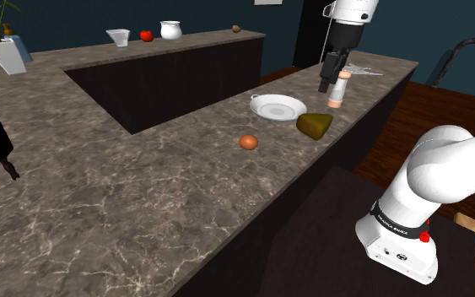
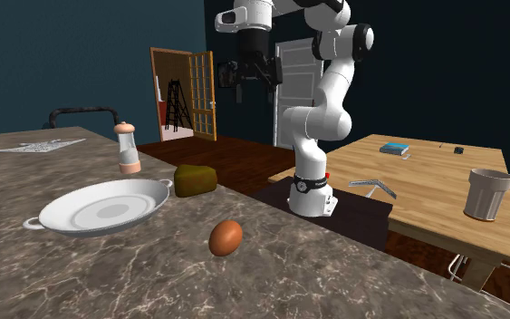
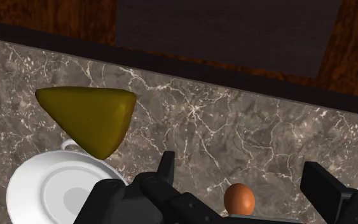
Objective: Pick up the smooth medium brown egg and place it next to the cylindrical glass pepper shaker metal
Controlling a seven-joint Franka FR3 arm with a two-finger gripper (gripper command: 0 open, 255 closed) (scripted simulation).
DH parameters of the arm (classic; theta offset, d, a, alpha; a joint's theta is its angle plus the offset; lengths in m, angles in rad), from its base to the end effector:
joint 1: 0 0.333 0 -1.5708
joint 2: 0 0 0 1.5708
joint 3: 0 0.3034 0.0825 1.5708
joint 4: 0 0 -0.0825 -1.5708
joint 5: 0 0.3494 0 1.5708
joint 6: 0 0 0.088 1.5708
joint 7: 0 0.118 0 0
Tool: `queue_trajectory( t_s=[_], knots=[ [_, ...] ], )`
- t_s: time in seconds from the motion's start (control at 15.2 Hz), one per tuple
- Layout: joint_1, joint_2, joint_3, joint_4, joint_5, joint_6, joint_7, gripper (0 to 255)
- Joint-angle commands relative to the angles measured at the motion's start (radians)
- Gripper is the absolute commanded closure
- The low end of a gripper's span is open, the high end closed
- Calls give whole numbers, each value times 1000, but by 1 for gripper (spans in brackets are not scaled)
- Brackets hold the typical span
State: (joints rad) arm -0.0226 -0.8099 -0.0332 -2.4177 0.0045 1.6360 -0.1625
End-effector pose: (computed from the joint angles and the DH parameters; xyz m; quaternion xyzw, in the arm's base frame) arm 0.2802 -0.0176 0.5559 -0.9981 -0.0582 -0.0154 0.0127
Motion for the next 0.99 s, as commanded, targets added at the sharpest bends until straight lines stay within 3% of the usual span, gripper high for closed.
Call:
queue_trajectory(
  t_s=[0.0, 0.46, 0.92],
  knots=[
    [0, 0, 0, 0, 0, 0, 0, 0],
    [14, 166, 78, -64, 36, 241, 104, 0],
    [18, 397, 152, -52, 43, 470, 213, 0]
  ],
)
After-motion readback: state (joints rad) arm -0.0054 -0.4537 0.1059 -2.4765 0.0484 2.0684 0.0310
